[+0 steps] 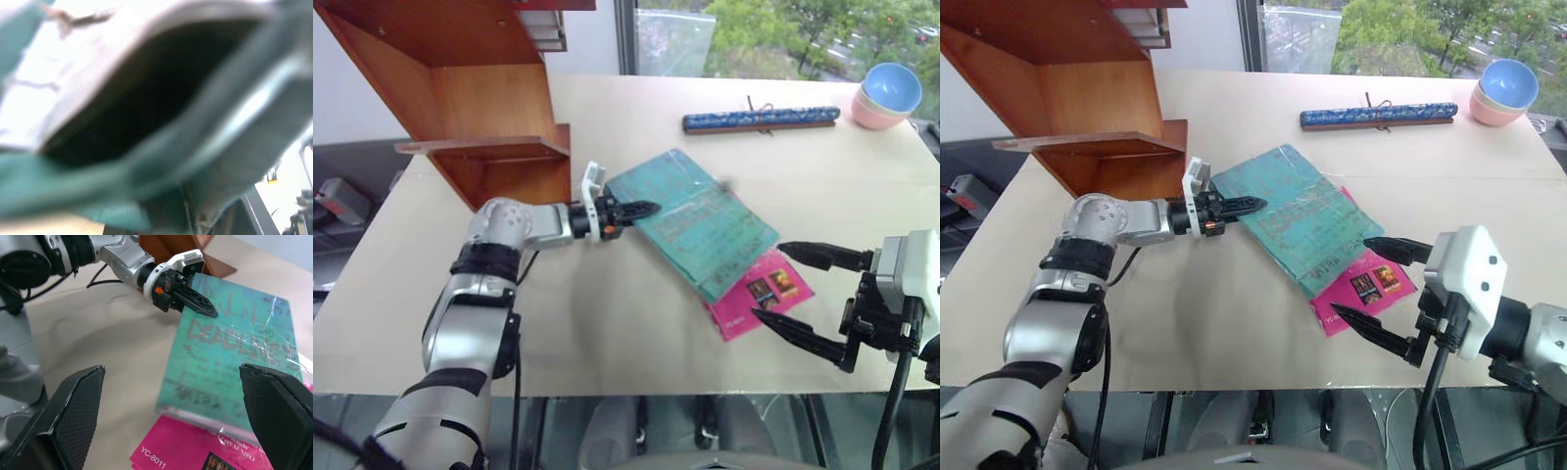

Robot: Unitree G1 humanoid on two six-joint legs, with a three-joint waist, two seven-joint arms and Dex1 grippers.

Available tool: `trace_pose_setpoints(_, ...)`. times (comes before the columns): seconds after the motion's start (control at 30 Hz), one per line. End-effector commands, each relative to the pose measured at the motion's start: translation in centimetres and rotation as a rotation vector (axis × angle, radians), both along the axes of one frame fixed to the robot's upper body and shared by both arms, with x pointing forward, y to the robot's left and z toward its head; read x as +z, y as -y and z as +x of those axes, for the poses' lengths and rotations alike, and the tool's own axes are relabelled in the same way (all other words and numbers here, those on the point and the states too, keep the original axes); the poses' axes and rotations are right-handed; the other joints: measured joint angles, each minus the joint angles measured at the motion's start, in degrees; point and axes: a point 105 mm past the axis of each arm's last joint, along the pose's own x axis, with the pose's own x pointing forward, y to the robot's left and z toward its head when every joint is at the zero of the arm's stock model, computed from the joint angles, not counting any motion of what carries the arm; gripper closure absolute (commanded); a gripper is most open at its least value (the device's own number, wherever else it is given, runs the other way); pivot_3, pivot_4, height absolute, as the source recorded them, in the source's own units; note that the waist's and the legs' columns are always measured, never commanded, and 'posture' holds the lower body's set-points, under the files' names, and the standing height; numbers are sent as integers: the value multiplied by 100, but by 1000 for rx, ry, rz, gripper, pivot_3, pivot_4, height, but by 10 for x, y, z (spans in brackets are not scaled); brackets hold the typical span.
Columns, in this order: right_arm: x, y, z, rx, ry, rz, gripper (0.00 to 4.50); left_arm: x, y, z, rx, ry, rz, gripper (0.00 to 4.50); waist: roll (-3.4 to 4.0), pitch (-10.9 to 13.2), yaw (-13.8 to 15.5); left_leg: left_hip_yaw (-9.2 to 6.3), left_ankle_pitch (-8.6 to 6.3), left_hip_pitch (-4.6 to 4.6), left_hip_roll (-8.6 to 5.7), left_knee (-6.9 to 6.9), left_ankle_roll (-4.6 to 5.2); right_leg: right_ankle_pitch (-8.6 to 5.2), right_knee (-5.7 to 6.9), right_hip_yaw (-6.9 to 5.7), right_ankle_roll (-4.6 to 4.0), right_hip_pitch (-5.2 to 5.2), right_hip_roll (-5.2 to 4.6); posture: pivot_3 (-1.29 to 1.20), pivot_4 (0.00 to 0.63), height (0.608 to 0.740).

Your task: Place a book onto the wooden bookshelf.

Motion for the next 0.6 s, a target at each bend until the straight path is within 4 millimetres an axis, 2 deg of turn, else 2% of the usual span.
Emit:
trace_pose_setpoints(0.03,5,-2,-4,-19,44,5,0,-5,11,2,-82,23,50,2473,-4,4,1,-1,0,-1,-1,0,0,-1,0,-3,1,1,-3,0,150,738)
trace_pose_setpoints(0.13,-1,1,-5,-39,19,-8,0,-3,15,2,-123,31,52,1511,-18,16,1,-1,0,-1,0,1,0,-2,2,-2,4,0,-7,0,150,738)
trace_pose_setpoints(0.33,-13,6,-8,-68,-35,-29,0,2,13,-5,-165,34,9,1511,-23,19,0,-5,0,-4,2,2,1,-2,4,-3,3,-1,-13,0,150,738)
trace_pose_setpoints(0.6,-25,15,-13,-110,-67,-55,0,-1,7,-10,-88,37,-8,1511,-26,22,6,-19,0,-9,2,5,1,-2,7,12,3,-2,-21,0,150,738)
